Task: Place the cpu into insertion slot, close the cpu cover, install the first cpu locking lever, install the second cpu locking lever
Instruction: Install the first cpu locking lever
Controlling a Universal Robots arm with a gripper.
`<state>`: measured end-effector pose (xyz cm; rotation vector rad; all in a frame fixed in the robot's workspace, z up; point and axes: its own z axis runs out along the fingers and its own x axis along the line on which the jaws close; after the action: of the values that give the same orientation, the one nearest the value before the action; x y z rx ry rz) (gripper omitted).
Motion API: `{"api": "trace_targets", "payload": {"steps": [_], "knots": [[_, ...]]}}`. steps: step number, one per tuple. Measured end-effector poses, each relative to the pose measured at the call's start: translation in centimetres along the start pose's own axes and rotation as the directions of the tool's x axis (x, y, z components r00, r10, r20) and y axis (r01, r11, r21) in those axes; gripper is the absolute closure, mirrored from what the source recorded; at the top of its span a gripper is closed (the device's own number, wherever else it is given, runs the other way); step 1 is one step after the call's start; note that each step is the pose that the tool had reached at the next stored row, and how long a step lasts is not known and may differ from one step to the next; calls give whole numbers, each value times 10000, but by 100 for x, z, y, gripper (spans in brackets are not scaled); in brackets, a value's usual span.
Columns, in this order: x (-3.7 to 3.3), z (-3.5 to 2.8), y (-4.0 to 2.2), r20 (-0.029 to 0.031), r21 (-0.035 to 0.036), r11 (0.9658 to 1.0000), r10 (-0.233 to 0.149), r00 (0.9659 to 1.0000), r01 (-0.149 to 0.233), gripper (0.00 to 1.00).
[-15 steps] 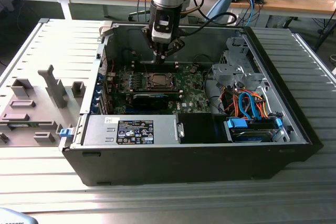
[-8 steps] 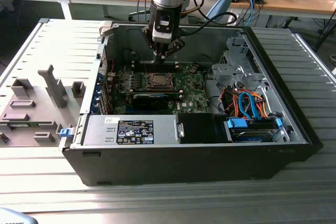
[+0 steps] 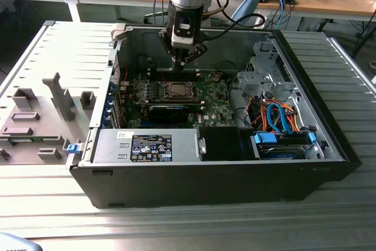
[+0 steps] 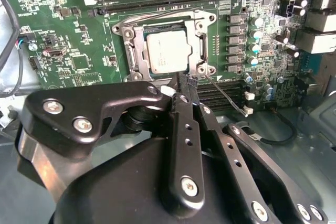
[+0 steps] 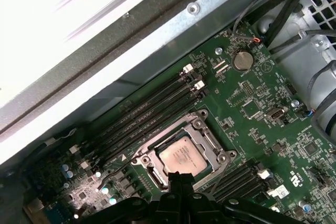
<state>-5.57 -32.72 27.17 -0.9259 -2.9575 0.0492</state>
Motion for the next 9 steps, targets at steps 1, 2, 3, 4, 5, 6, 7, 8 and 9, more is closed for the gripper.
{"api": "trace_targets", "payload": {"steps": [1, 2, 3, 4, 5, 6, 7, 8, 9], "knots": [[0, -1, 0, -3, -4, 10000, -25, 10000, 25, 89], [0, -1, 0, -7, -9, 10000, -44, 10000, 44, 89], [0, -1, 0, -12, -19, 10000, -78, 10000, 78, 89], [0, -1, 0, -14, -22, 10000, -97, 10000, 97, 89], [0, -1, 0, -15, -25, 9999, -116, 9999, 115, 89], [0, -1, 0, -16, -26, 9999, -148, 9999, 148, 89], [0, -1, 0, -16, -26, 9998, -174, 9998, 174, 89], [0, -1, 0, -15, -26, 9998, -196, 9998, 196, 89], [0, -1, -1, -14, -26, 9998, -221, 9998, 221, 89]]}}
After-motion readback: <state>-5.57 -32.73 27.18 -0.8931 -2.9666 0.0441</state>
